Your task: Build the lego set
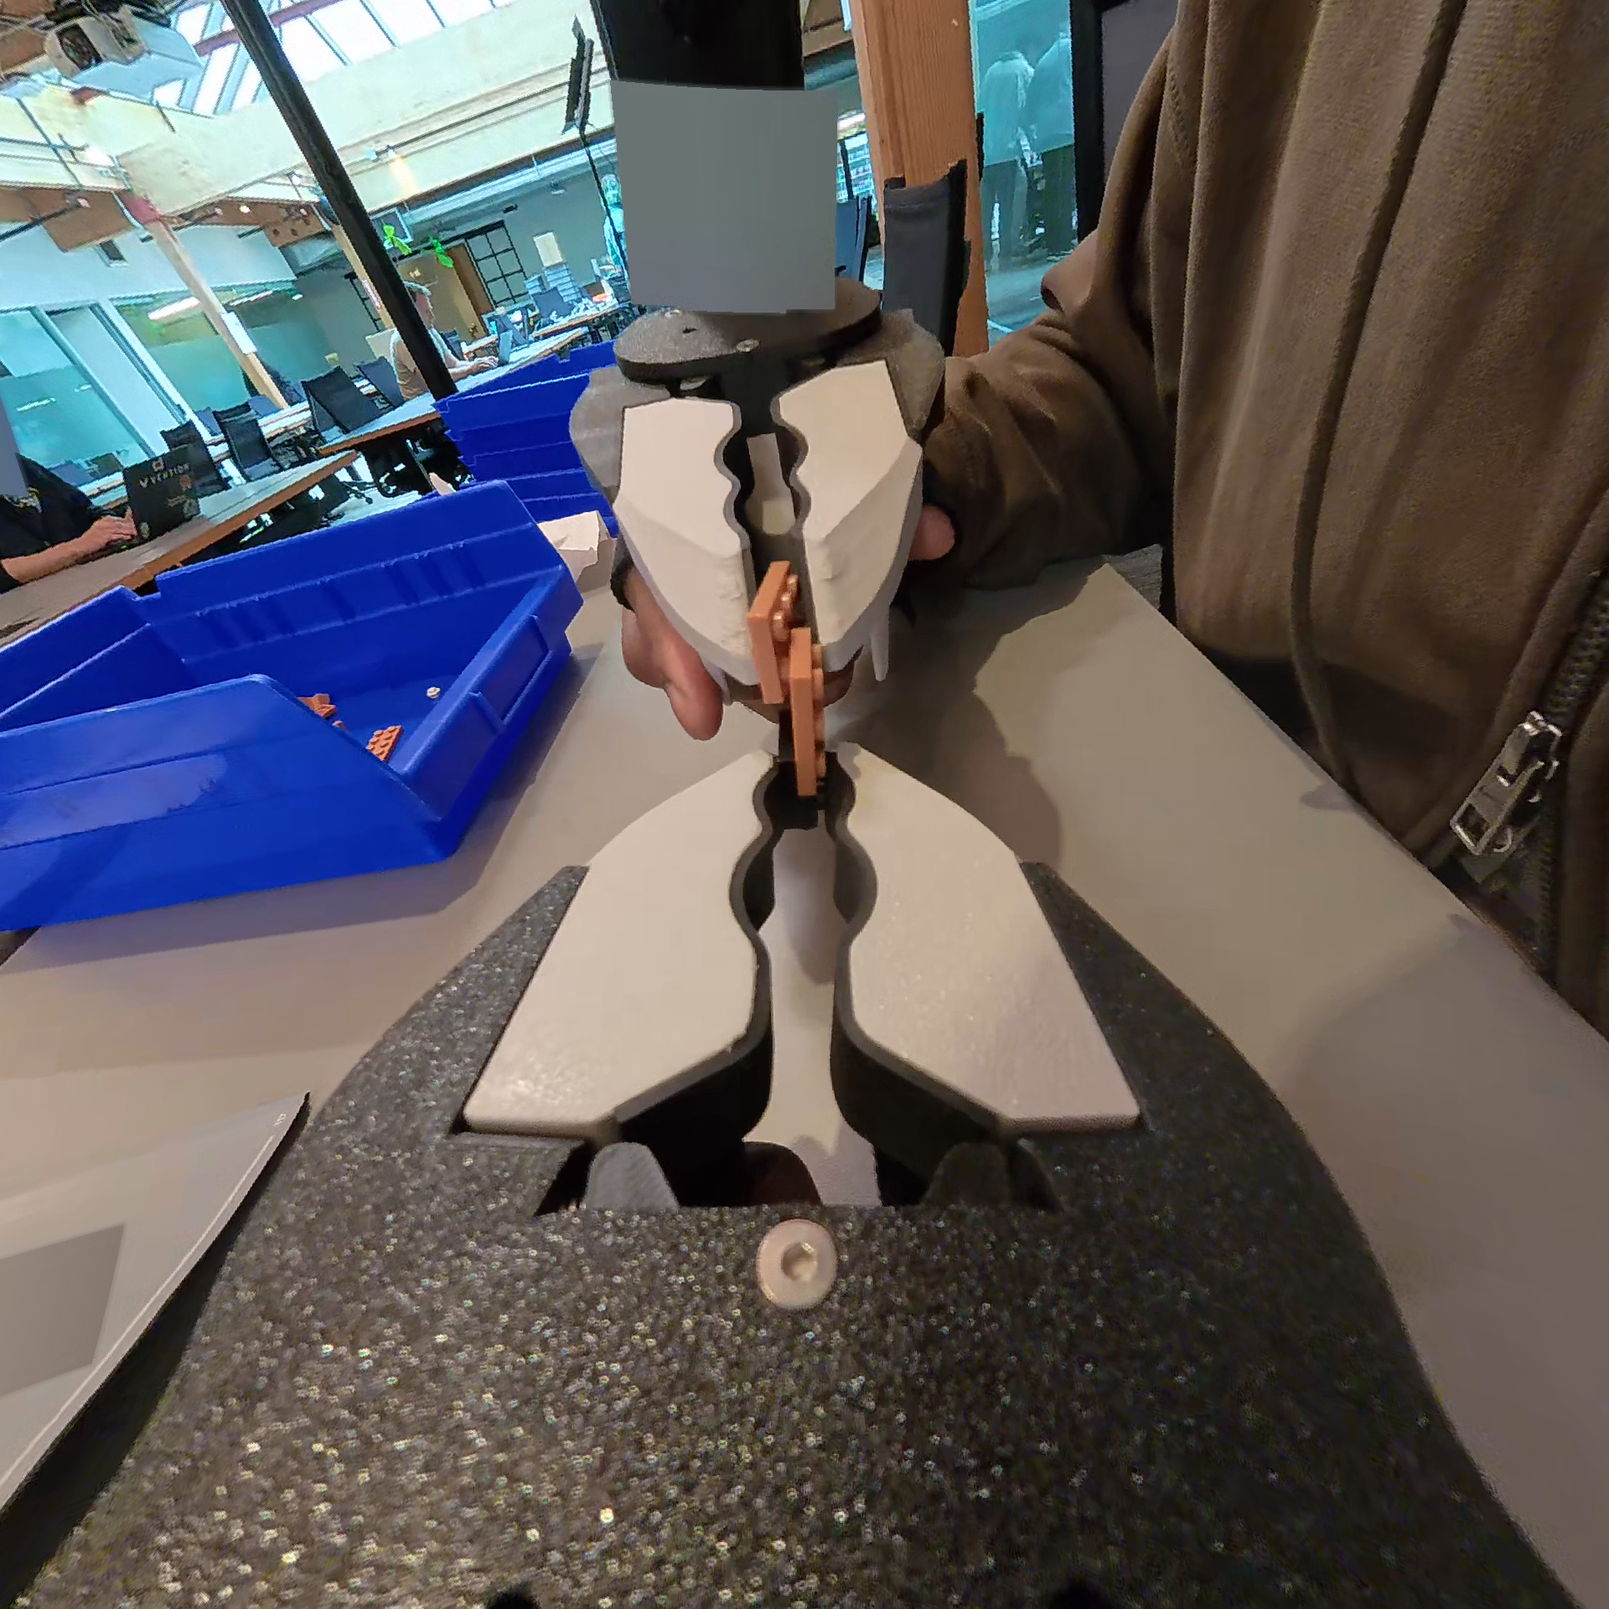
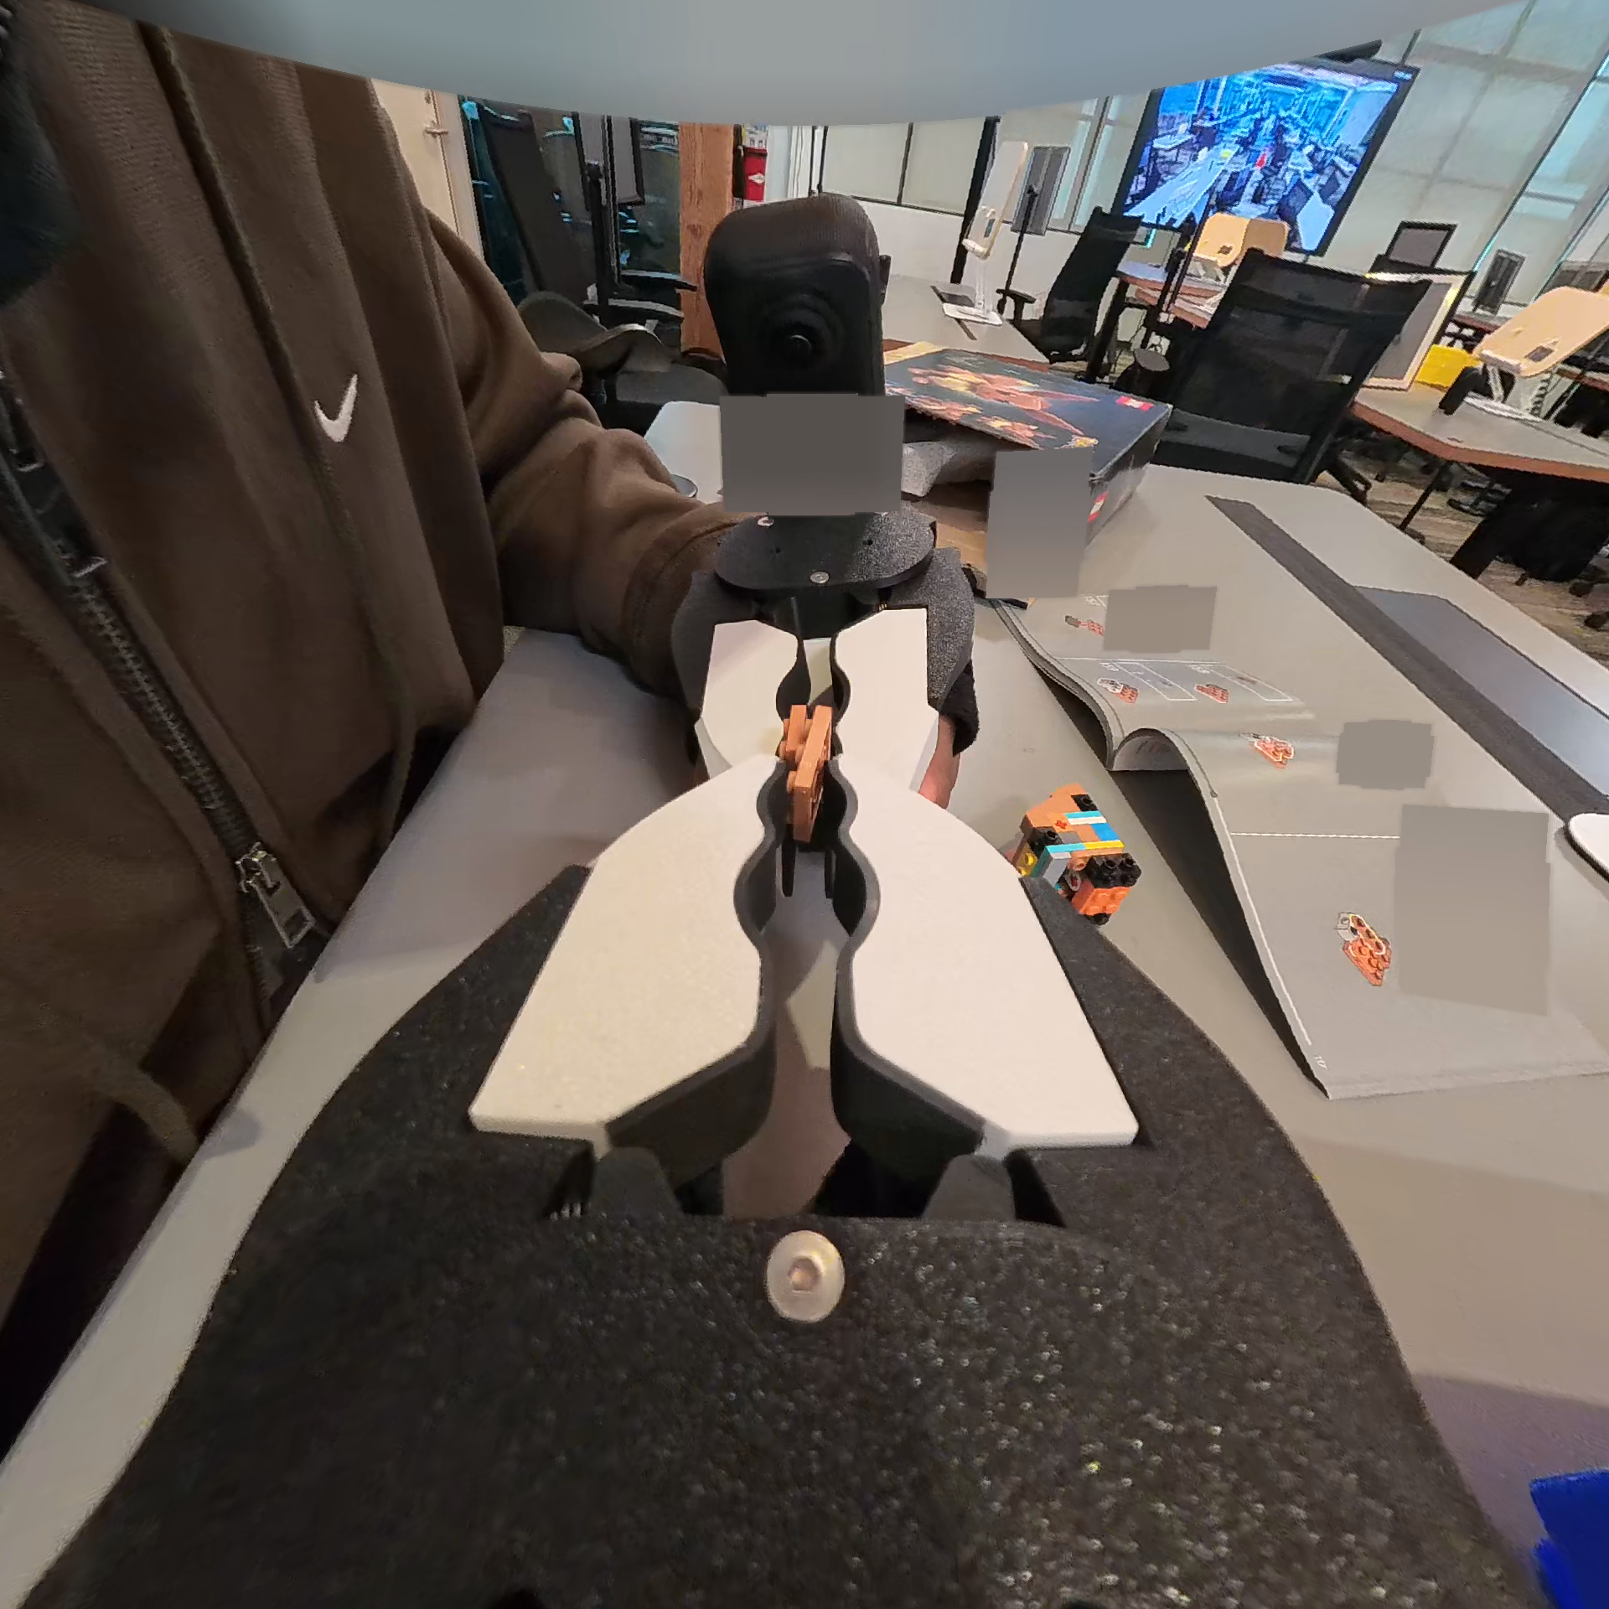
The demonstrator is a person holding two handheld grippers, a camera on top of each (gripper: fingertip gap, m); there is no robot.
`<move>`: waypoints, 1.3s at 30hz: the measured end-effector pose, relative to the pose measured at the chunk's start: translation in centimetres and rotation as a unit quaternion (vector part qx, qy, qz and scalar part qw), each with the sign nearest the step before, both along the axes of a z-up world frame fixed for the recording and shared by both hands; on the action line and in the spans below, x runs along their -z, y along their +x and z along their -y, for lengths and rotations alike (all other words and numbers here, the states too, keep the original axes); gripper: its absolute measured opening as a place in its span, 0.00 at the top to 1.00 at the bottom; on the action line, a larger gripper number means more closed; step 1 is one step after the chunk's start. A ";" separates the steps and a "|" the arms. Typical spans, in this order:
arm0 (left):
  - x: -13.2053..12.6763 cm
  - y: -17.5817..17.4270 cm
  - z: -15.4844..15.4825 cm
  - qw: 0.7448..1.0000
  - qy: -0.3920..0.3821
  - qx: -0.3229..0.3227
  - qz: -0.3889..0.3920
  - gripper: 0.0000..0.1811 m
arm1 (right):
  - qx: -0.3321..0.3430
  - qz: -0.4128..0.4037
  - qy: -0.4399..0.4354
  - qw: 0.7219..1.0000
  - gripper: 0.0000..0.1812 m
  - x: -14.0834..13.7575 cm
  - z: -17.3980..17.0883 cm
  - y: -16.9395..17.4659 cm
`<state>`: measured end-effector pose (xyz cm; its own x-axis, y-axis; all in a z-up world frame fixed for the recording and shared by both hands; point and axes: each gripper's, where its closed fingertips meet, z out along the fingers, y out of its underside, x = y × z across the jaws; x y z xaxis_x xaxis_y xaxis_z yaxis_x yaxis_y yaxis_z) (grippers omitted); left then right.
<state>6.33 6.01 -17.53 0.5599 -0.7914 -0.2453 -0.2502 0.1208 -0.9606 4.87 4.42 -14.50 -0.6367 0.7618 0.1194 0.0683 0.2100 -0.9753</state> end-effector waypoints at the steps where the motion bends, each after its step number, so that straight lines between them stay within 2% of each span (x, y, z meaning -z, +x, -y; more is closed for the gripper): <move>1: 0.0 0.0 0.0 1.000 0.000 0.001 -0.001 0.96 | -0.001 -0.001 0.002 1.000 0.96 0.0 0.0 0.0; 6: 0.1 0.2 0.2 1.000 0.003 0.008 -0.005 0.96 | -0.008 0.004 -0.004 1.000 0.96 0.1 0.2 0.1; 15: -0.3 0.0 0.5 1.000 0.019 0.016 0.002 0.96 | -0.023 0.026 -0.079 0.996 0.96 -0.2 0.5 -0.1; 26: 0.4 0.3 0.6 0.999 0.015 0.022 -0.022 0.95 | -0.020 0.040 -0.014 0.999 0.95 0.6 1.1 -0.2; 39: 1.0 0.2 0.4 0.999 -0.006 0.013 -0.036 0.96 | -0.016 0.061 0.012 0.998 0.93 1.3 1.1 -0.3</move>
<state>6.50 5.64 -18.51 0.5210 -0.8081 -0.2750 -0.3163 0.1165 -0.9415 4.59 3.35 -15.81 -0.6717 0.7385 0.0587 0.1783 0.2381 -0.9547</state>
